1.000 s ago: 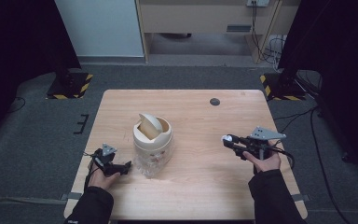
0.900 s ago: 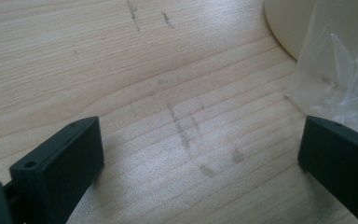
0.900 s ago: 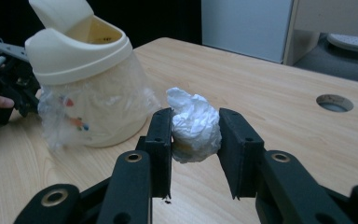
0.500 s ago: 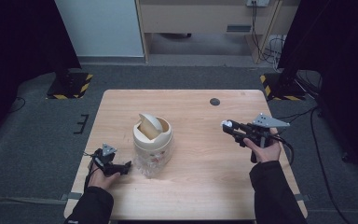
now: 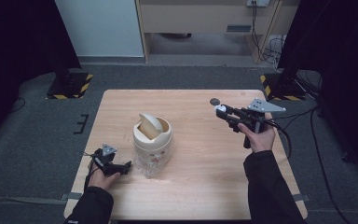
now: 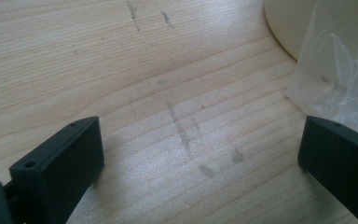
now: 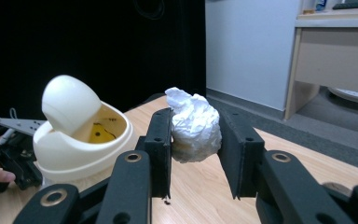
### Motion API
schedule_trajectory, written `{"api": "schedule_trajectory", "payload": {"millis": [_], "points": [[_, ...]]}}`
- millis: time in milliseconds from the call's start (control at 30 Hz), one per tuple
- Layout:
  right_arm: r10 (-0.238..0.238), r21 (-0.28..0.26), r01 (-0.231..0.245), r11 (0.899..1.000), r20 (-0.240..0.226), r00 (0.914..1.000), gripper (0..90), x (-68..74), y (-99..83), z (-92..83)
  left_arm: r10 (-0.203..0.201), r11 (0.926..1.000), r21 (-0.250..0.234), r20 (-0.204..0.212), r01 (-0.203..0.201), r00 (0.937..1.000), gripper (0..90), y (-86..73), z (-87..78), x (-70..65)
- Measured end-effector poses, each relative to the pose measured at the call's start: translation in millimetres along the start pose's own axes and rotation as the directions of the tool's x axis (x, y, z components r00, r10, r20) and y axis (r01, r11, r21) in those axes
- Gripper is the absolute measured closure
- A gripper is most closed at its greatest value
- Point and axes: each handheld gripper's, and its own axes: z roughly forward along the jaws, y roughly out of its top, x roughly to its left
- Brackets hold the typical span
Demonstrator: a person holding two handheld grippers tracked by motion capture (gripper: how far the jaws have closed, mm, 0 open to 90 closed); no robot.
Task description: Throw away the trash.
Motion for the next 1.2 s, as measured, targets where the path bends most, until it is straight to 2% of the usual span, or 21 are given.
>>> {"api": "schedule_trajectory", "payload": {"millis": [733,1200], "points": [[-0.033,-0.016,0.032,0.999,-0.068,0.9972,65.9,10.8,30.2,48.5,0.0,1.0,0.0,0.0,0.0,1.0,0.0,0.1,0.0,0.0],[-0.067,-0.016,0.066,0.998,-0.134,0.9886,65.9,31.8,49.9,86.8,0.001,1.0,0.0,0.0,-0.001,1.0,0.0,0.2,0.2,0.1]]}}
